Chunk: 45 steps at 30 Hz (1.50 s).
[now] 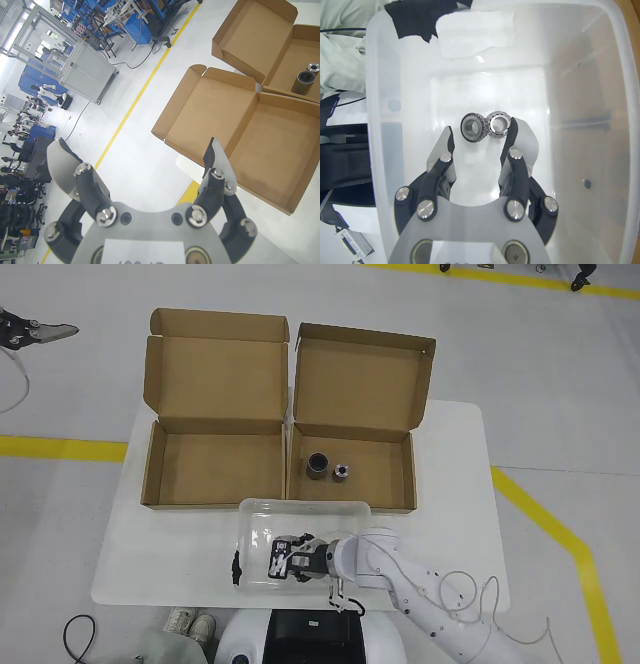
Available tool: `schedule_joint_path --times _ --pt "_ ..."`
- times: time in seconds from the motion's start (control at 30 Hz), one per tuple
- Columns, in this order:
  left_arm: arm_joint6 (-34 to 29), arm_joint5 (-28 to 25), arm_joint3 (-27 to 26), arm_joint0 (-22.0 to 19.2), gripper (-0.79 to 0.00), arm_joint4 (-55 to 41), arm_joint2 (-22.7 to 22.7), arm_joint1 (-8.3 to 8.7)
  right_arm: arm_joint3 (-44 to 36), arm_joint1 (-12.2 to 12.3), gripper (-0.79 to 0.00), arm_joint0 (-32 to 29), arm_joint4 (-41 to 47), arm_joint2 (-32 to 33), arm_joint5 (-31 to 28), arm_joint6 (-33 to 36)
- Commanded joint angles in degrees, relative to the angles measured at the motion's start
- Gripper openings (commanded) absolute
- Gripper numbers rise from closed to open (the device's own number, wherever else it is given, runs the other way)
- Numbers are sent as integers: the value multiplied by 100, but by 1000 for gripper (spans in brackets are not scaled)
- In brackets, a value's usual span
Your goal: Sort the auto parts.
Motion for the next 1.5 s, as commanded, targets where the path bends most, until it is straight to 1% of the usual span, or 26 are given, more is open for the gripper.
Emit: schedule_joint_path --times 0.0,0.23,0.5,0.57,0.6,0.63,0.7,1.0,1.3,1.47 --pt "0 0 0 0 0 0 0 0 38 -23 -394 35 -5 -51 86 51" --pt "0 0 0 0 0 0 0 0 164 -76 -406 89 -26 -151 322 15" --pt "0 0 0 0 0 0 0 0 339 -135 -474 173 -25 -246 452 -2" --pt "0 0 0 0 0 0 0 0 388 -146 -539 195 -25 -254 488 7" --pt "0 0 0 0 0 0 0 0 404 -151 -597 202 -19 -254 505 10" --pt "0 0 0 0 0 0 0 0 419 -154 -683 206 -13 -250 517 4" --pt "0 0 0 0 0 0 0 0 437 -155 -785 205 -17 -237 546 5" --pt "0 0 0 0 0 0 0 0 240 -96 -785 61 -130 -78 639 -217" --pt "0 0 0 0 0 0 0 0 -293 98 -785 -472 -337 376 858 -452" --pt "0 0 0 0 0 0 0 0 -384 142 -785 -594 -454 415 811 -409"
